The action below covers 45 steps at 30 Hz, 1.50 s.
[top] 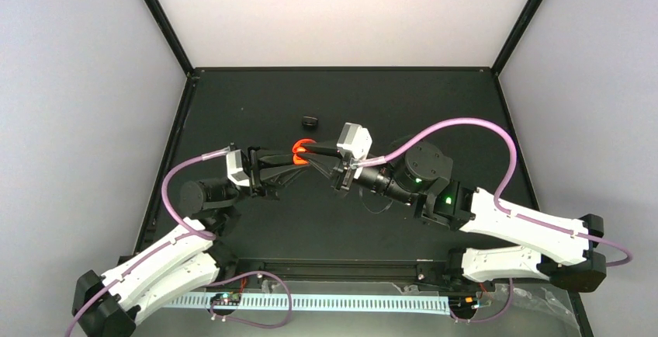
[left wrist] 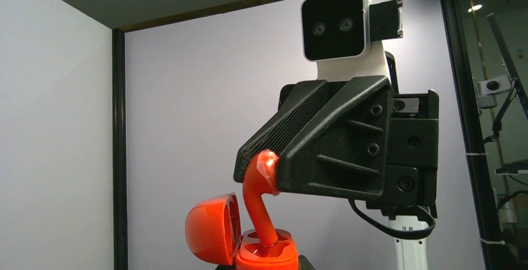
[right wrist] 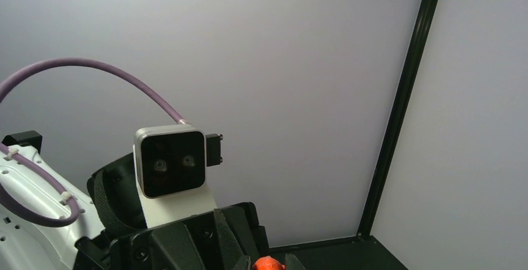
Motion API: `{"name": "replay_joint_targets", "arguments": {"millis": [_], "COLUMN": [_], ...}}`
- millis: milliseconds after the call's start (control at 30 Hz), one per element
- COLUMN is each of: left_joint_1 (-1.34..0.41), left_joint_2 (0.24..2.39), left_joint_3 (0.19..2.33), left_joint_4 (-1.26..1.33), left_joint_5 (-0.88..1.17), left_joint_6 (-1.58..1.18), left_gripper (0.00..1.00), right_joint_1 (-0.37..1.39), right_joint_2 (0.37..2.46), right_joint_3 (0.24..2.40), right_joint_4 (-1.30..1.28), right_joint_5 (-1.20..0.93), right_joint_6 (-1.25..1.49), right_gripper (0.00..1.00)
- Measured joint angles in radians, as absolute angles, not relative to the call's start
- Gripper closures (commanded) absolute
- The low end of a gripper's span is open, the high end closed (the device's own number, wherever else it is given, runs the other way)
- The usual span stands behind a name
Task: Insert the wireless bluetooth earbuds into the charging case
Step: Place the earbud in the charging case.
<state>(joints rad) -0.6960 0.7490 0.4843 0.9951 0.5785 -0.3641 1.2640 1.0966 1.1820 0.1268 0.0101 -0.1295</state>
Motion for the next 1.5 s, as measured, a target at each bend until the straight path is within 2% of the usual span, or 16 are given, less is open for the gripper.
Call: {"name": "replay_joint_targets", "arguments": {"millis": [1233,1500], "left_joint_1": [-0.696,-0.696], "left_joint_2": [0.732,0.726], "left_joint_3": [0.484,0.484], "left_joint_4": [0.950,0.946], "left_joint_5": [0.539,0.519], "left_joint_6": [-0.372,-0.382], "left_gripper": [0.98,0.98], "right_joint_1": [1.264,1.264], "right_joint_2": [1.102,1.087], "right_joint_3": [1.172,1.157], "right_joint_4": [0.112,0.112], "right_joint_5": [0.037,0.044], "right_joint_6": [-0.126,-0.122], "right_gripper": [0.87,0.91]}}
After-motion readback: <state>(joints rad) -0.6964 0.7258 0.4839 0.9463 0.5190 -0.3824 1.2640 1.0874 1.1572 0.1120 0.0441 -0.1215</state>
